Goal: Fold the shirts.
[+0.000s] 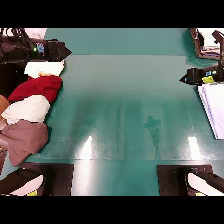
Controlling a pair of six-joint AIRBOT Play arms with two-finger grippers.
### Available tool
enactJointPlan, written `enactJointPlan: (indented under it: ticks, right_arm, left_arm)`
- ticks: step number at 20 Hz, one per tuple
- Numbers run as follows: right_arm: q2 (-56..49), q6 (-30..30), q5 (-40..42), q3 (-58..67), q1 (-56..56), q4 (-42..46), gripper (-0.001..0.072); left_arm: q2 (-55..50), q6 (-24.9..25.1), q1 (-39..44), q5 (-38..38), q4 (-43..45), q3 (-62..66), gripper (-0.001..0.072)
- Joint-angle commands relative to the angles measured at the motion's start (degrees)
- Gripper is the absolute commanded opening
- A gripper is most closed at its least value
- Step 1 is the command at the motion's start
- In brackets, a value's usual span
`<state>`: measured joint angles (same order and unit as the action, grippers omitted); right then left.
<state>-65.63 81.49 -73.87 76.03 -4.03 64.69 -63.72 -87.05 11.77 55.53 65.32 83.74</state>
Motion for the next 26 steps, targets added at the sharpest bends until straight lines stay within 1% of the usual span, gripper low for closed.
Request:
enactJointPlan:
  ticks: [1, 12, 14, 15, 16, 17, 18, 19, 20, 23, 26]
  right_arm:
    - [0.0, -0.02, 1.05, 0.04, -0.24, -0.13, 0.0017]
    - [0.0, -0.02, 2.45, 0.04, -0.24, -0.13, 0.0017]
    - [0.0, 0.0, 2.71, 0.04, -0.24, -0.13, 0.0017]
    - [0.0, 0.0, 2.82, 0.04, -0.24, -0.13, 0.0017]
    - [0.0, 0.0, 2.97, 0.04, -0.24, -0.13, 0.0017]
    - [0.0, 0.0, 3.13, 0.04, -0.24, -0.2, 0.0017]
    - [0.0, 0.02, 3.26, 0.04, -0.24, -0.22, 0.0017]
    - [0.0, 0.04, 3.21, 0.04, -0.26, -0.28, 0.0017]
    - [0.0, 0.04, 3.21, 0.04, -0.26, -0.33, 0.0017]
    - [0.0, 0.07, 3.21, 0.04, -0.26, -0.68, 0.0017]
    - [0.0, 0.07, 3.21, 0.04, -0.26, -0.7, 0.0017]
  left_arm:
    - [0.04, 0.02, 0.02, -0.04, 0.02, 0.0, 0.0025]
    - [0.04, -0.02, 0.02, -0.07, -0.11, 0.0, 0.0025]
    - [0.02, 0.85, 0.02, -2.47, 0.48, -0.02, 0.0026]
    - [-0.22, 3.48, 0.0, -4.24, 3.08, -0.02, 0.0129]
    - [-0.72, 4.04, -0.04, -5.81, 7.93, -0.02, 0.046]
    - [-1.64, 1.92, -0.04, -7.26, 14.82, -0.02, 0.0591]
    - [-3.08, -1.05, -0.57, -8.04, 23.17, 0.0, 0.0592]
    - [-5.03, -4.15, -1.73, -8.2, 29.42, 0.0, 0.0593]
    - [-7.72, -6.36, -3.89, -8.24, 33.11, 0.0, 0.0593]
    - [-17.64, -7.93, -12.63, -10.86, 32.57, 0.02, 0.0593]
    - [-27.12, -7.96, -18.53, -15.69, 31.47, 0.07, 0.0593]
